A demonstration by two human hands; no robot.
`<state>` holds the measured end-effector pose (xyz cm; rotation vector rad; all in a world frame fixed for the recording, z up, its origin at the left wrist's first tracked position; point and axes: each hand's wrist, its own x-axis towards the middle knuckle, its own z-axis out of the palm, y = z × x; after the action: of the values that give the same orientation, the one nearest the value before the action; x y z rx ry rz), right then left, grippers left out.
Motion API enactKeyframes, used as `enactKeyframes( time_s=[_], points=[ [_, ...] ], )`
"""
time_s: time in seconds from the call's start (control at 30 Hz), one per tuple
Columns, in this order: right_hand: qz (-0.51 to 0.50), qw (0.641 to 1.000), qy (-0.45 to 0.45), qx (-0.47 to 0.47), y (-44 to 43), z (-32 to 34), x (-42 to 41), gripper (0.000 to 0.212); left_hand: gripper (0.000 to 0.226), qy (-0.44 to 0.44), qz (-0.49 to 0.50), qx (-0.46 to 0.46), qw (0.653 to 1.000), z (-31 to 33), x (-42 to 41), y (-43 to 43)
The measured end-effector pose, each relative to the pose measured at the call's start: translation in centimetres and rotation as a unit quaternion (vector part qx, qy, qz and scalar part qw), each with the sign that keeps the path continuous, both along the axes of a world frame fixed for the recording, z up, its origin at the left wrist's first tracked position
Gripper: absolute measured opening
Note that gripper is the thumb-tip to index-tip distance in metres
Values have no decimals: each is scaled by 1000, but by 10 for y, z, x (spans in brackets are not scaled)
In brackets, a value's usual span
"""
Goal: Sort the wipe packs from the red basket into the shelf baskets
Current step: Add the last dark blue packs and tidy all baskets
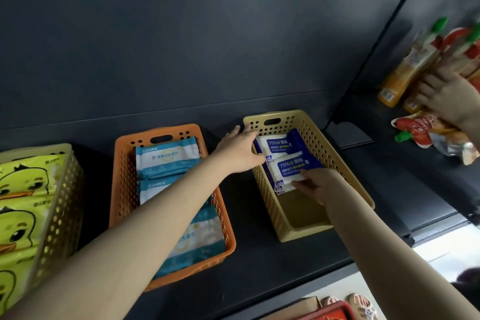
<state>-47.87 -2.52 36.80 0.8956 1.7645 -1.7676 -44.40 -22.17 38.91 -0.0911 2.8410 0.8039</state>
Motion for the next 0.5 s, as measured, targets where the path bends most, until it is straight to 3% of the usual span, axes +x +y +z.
enactKeyframes(
  time_s=[0.13, 0.33, 0.43, 0.5],
  points=[
    [69, 995, 8, 73, 1, 6, 3, 20, 73, 4, 2, -13, 1000, 4, 5, -4],
    [168, 952, 78, 242, 7, 18, 10, 36, 77, -8, 5, -39, 999, 4, 13, -13],
    [236, 834, 186, 462, 9, 28, 7, 39, 78, -9, -2, -27, 1000, 4, 11, -15],
    [315, 771, 253, 492, 3, 28, 6, 36, 78, -8, -3, -24, 1000, 3, 10, -13]
  ],
)
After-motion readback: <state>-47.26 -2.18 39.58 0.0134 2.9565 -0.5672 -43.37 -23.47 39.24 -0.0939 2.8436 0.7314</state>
